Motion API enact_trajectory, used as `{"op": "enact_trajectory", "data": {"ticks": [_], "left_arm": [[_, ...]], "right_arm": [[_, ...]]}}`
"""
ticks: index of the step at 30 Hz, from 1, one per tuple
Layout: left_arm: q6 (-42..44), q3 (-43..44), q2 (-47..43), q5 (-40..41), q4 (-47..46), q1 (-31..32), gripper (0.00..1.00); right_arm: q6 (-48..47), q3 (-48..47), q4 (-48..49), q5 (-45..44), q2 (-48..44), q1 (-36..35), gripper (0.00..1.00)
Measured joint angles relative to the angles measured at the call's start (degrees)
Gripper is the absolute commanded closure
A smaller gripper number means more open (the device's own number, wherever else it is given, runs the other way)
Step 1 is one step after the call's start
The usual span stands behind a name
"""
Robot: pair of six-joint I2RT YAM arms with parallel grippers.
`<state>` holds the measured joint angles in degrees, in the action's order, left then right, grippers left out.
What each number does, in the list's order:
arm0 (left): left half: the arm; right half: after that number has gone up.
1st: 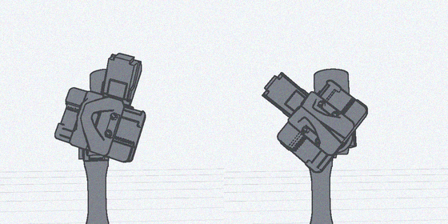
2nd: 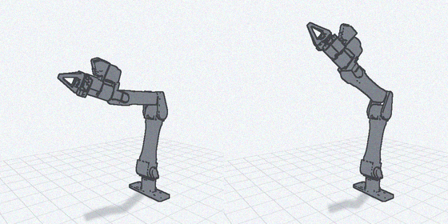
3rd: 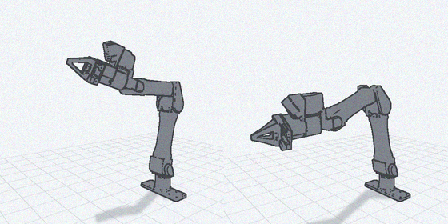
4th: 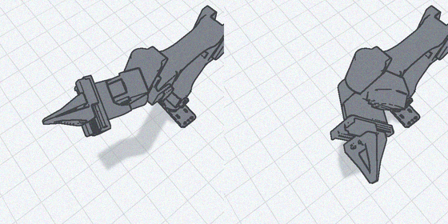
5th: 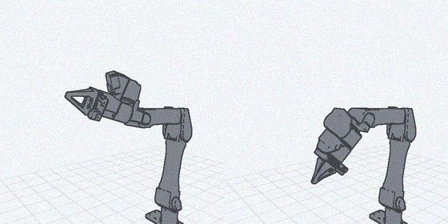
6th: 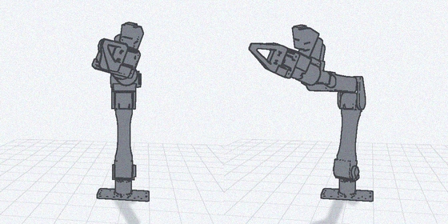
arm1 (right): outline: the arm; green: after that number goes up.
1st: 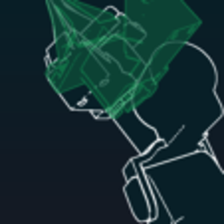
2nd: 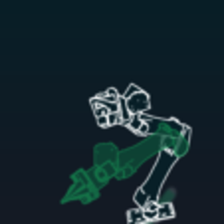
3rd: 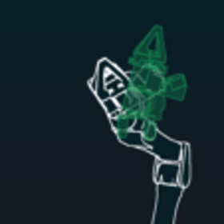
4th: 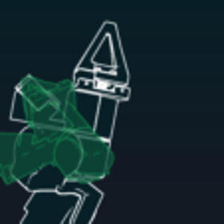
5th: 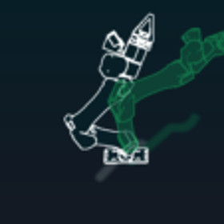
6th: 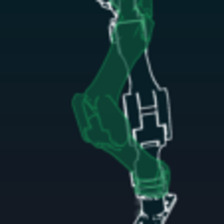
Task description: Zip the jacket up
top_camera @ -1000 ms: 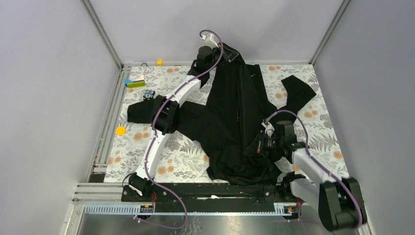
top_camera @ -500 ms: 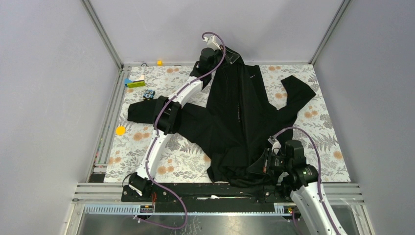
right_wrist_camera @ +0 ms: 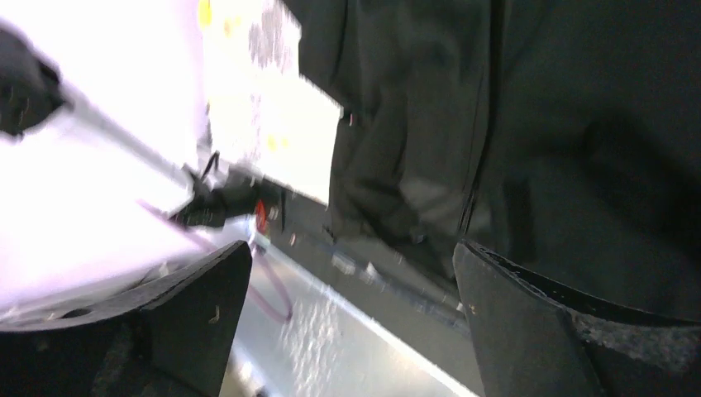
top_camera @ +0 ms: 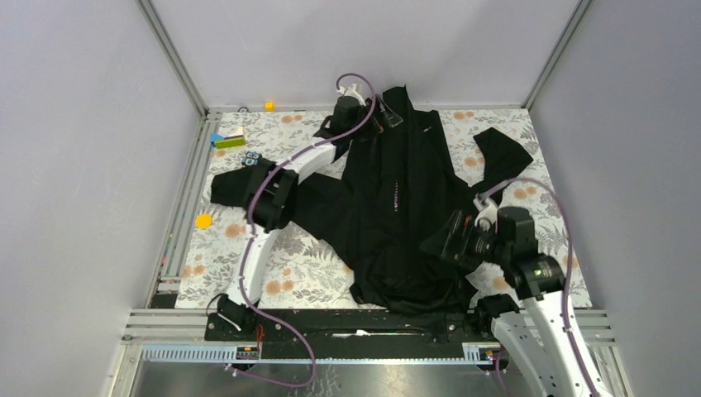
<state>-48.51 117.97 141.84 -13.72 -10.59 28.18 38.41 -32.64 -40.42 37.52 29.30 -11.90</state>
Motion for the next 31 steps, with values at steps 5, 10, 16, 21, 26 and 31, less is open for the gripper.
{"op": "enact_trajectory", "data": {"ticks": [5, 10, 16, 21, 26, 31], "left_arm": [[0.4, -21.0, -21.4, 0.1, 6.4, 0.4, 0.01], [4.4, -32.7, -48.2, 1.0, 14.1, 2.2, 0.01], [10.1, -34.2, -76.5, 3.8, 24.7, 3.6, 0.01], [13.3, -34.0, -95.4, 9.6, 28.1, 3.4, 0.01], [15.2, -33.0, -103.1, 13.1, 28.3, 3.4, 0.01], [16.6, -34.0, -103.3, 14.5, 31.4, 3.4, 0.01]], "right_arm": [[-7.3, -20.4, -4.8, -16.6, 9.0, 0.0, 0.0], [-13.8, -40.4, -9.5, -32.2, 17.7, 0.0, 0.0], [-18.8, -59.4, -11.6, -41.4, 19.1, 0.0, 0.0], [-20.5, -64.5, -8.0, -42.6, 12.9, 0.0, 0.0], [-22.2, -67.6, -4.5, -44.1, 9.2, 0.0, 0.0], [-24.7, -66.1, -1.2, -43.9, 7.0, 0.0, 0.0]]}}
